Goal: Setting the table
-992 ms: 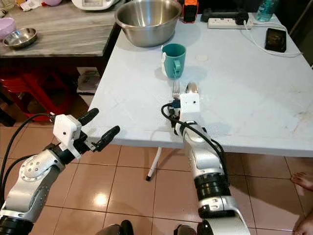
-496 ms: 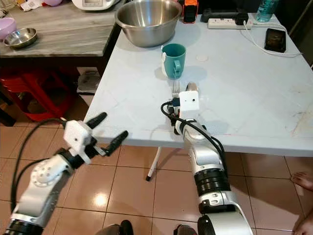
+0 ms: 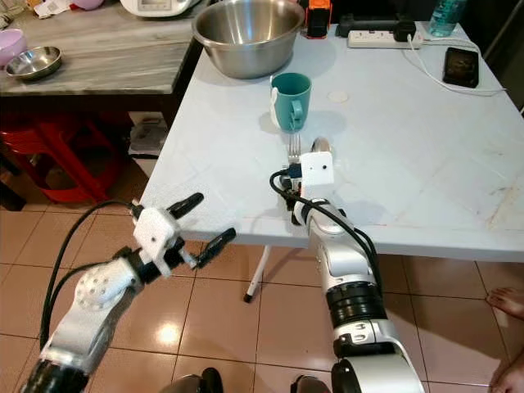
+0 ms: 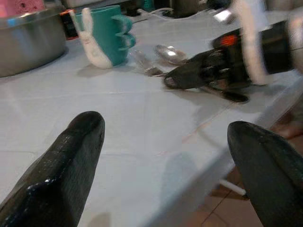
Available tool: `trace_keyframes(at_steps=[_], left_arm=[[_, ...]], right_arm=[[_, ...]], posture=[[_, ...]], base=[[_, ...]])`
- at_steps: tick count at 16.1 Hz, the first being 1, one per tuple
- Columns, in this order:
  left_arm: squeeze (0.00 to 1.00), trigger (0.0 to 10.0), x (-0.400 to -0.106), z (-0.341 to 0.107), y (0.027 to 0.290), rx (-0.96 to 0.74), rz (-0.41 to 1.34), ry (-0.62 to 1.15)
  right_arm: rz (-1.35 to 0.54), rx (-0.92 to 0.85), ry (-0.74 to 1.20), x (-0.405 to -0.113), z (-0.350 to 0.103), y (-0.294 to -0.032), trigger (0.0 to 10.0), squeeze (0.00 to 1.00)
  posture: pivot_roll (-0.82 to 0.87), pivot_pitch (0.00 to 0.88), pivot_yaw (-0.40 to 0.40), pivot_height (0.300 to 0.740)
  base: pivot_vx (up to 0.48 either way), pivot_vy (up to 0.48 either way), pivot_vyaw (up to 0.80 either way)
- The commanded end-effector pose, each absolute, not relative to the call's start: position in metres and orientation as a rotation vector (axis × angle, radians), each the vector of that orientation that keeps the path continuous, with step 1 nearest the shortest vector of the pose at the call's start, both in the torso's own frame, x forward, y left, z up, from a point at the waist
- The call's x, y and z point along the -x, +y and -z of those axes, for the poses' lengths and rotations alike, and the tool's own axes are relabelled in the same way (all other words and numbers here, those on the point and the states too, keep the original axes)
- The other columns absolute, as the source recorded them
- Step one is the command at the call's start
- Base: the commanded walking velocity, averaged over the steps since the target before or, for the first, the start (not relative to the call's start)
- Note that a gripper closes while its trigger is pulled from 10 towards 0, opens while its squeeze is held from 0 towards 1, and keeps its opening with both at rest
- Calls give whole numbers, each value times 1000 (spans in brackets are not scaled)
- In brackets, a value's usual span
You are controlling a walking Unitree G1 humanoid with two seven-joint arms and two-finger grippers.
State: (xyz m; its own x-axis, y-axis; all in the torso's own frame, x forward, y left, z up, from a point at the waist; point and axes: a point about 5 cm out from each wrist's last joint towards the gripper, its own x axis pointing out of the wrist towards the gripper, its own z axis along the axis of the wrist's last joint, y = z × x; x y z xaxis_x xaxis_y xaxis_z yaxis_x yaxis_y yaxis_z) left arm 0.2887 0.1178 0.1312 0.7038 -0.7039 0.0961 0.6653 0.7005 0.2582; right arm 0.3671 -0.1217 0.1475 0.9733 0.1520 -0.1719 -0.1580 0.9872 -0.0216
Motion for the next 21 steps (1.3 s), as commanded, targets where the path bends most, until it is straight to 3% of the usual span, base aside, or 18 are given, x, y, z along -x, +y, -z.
trace_keyframes(at_steps=[1, 3, 6, 9, 10, 13, 17, 21], left_arm=[[0, 10000, -299, -135, 131, -234, 699, -193], [0, 10000, -318, -148, 143, -180, 604, -195], [0, 10000, -318, -145, 146, -206, 626, -200], [0, 10000, -340, -144, 168, -134, 404, -153], [0, 10000, -353, -143, 185, -51, 247, -93], [0, 10000, -358, -145, 195, 65, 197, -101], [0, 10000, -349, -133, 176, 42, 497, -54], [0, 10000, -320, -118, 176, -102, 733, -24]], right_arm=[[-166, 21, 193, -366, -143, -118, 10000, 0], [-180, 16, 194, -364, -141, -114, 10000, 0], [-186, 16, 192, -364, -141, -113, 10000, 0], [-185, 13, 189, -362, -140, -113, 10000, 0], [-185, 10, 188, -361, -139, -113, 10000, 0], [-179, 0, 183, -360, -139, -114, 10000, 0], [-185, 20, 169, -361, -141, -117, 10000, 0], [-170, 32, 165, -360, -139, -125, 10000, 0]], posture=[[-118, 184, 78, 740], [-116, 181, 75, 740], [-117, 180, 73, 740], [-117, 182, 72, 740], [-125, 182, 77, 740], [-132, 181, 74, 740], [-128, 179, 75, 740], [-122, 181, 87, 740]], base=[[0, 0, 0], [0, 0, 0], [0, 0, 0], [0, 0, 0], [0, 0, 0], [0, 0, 0], [0, 0, 0], [0, 0, 0]])
